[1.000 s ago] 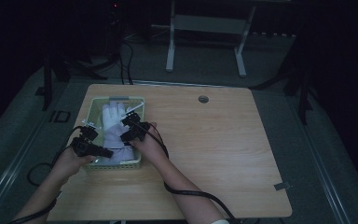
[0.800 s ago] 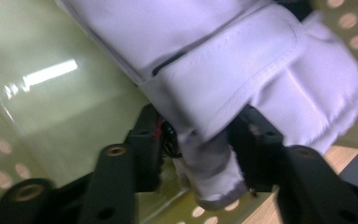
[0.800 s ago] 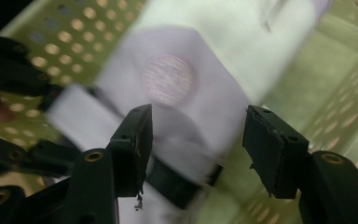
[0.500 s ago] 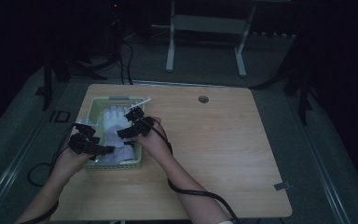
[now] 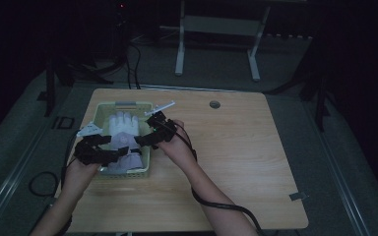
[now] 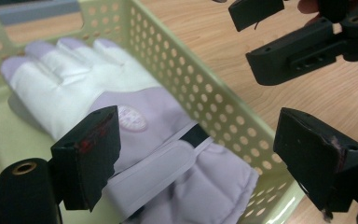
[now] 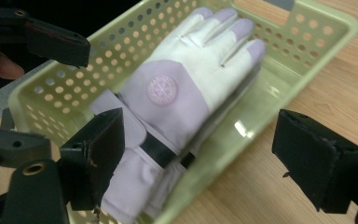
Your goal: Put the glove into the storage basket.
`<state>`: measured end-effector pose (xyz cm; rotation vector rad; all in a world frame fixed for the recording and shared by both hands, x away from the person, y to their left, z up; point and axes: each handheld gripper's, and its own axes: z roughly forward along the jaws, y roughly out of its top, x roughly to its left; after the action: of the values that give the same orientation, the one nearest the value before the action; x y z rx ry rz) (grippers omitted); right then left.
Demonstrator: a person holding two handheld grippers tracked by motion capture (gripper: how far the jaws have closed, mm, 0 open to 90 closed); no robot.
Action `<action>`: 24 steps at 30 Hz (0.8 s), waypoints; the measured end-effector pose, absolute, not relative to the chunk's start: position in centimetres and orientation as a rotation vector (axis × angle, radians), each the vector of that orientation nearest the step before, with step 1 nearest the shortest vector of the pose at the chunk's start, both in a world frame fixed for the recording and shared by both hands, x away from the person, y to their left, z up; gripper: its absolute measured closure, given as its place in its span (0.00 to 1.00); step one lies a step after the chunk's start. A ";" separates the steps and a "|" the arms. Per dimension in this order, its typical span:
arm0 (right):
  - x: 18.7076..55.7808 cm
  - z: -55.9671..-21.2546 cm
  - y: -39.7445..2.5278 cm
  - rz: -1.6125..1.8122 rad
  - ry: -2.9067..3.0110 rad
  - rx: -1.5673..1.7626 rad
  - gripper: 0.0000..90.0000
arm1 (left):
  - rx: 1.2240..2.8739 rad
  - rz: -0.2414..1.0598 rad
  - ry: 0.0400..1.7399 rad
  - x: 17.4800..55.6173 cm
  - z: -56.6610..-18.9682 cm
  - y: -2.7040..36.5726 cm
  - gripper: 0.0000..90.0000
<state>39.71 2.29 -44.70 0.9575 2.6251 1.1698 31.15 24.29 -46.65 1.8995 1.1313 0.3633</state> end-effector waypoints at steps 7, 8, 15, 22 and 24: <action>39.7 -45.0 -0.4 1.157 2.621 0.981 0.19 | 1.936 0.370 1.073 30.8 -46.6 21.5 0.17; 39.8 -45.0 -0.8 1.150 2.618 0.983 0.19 | 1.937 0.369 1.065 30.8 -46.6 21.1 0.17; 39.6 -44.8 -3.6 1.145 2.594 0.982 0.18 | 1.918 0.318 1.016 30.3 -46.8 18.6 0.17; 39.0 -45.1 -6.2 1.134 2.574 0.982 0.18 | 1.929 0.289 0.947 29.6 -46.9 15.8 0.17; 38.8 -45.2 -7.0 1.139 2.565 0.992 0.17 | 1.931 0.275 0.936 29.4 -47.0 15.2 0.17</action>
<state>38.81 -6.98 -45.21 0.9920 2.5651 1.1392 29.40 15.22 -47.00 1.9306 0.9361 0.2754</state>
